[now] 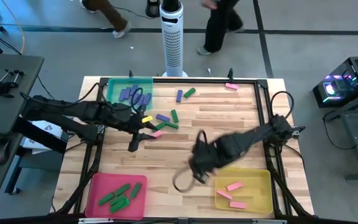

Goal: Sort blocks
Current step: Put the pink block into the yellow bin

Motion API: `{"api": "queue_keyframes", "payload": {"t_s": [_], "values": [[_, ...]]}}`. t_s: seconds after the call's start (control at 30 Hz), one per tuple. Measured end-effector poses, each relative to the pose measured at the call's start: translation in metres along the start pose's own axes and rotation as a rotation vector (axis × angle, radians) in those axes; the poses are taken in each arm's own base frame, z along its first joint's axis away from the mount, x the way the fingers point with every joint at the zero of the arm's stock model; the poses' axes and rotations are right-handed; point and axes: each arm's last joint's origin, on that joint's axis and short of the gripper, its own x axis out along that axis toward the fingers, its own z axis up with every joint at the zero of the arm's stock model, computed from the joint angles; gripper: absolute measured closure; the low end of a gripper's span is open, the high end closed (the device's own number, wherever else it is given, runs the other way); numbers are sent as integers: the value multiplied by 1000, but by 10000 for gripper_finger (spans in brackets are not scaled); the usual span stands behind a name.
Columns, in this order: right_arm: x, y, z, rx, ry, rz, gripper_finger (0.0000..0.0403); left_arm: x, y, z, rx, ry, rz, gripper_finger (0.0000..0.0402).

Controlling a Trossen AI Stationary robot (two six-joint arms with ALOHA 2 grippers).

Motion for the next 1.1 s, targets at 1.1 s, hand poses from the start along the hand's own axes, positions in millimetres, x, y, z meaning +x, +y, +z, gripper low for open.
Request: {"api": "queue_keyframes", "payload": {"t_s": [1.1], "values": [[16,-145,-71,665,60,62,232,2,-1,7,-131,-70,-40,244]]}}
